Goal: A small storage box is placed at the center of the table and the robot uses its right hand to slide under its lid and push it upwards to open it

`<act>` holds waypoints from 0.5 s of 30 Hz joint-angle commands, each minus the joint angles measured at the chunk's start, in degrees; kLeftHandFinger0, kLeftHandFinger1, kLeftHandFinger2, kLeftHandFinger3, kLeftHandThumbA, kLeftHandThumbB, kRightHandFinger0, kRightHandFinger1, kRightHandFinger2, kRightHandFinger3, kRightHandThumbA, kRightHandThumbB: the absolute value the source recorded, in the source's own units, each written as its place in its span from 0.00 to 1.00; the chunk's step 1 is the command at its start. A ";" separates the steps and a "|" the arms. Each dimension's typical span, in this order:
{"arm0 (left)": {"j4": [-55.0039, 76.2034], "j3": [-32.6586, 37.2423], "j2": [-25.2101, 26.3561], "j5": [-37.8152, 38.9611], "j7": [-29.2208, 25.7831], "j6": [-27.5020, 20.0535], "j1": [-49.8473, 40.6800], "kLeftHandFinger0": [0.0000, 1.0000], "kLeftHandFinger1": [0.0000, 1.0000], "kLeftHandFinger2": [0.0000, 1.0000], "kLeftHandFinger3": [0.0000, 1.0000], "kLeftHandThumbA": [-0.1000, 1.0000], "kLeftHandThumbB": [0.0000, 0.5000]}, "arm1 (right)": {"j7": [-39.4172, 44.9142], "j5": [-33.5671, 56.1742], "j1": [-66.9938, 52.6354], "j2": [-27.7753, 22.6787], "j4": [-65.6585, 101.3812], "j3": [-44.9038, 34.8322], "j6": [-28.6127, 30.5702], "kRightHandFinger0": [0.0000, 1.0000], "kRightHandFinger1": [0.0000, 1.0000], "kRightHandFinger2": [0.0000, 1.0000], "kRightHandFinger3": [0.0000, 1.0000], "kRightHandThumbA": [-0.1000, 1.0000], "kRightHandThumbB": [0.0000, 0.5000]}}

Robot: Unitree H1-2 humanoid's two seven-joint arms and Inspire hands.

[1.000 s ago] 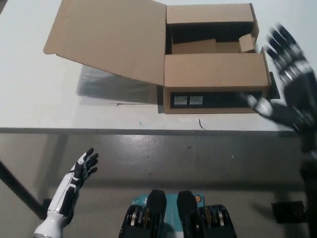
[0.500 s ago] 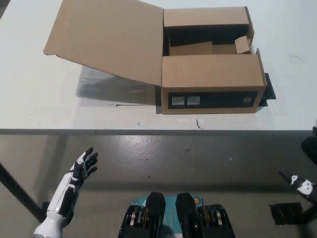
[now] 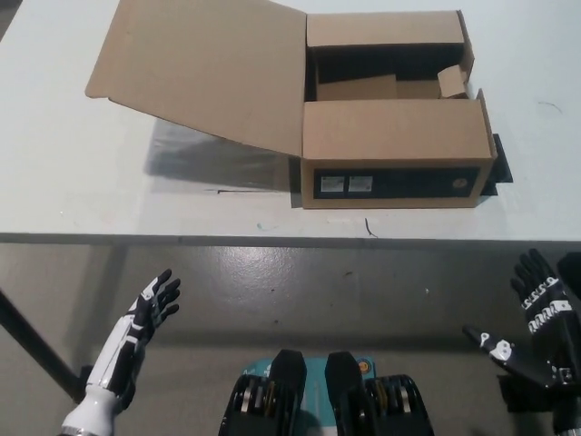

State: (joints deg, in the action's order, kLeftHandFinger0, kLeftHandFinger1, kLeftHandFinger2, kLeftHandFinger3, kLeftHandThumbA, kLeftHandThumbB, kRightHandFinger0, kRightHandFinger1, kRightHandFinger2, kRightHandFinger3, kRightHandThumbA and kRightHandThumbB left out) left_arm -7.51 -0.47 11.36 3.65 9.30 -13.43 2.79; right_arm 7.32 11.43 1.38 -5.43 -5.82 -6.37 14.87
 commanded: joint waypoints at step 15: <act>1.05 -0.94 0.69 1.53 0.74 -0.50 1.69 1.00 1.00 1.00 1.00 1.00 0.59 | 0.31 -3.20 2.85 -0.67 -0.73 1.73 2.70 1.00 1.00 1.00 1.00 1.00 0.16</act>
State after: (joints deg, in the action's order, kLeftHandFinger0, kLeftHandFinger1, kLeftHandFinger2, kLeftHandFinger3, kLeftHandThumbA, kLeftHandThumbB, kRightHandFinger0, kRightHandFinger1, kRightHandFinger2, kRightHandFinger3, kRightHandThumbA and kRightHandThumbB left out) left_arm -7.53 -0.78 11.38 3.81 9.32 -13.31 3.68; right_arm 7.30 9.66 2.93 -5.47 -7.19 -5.23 15.06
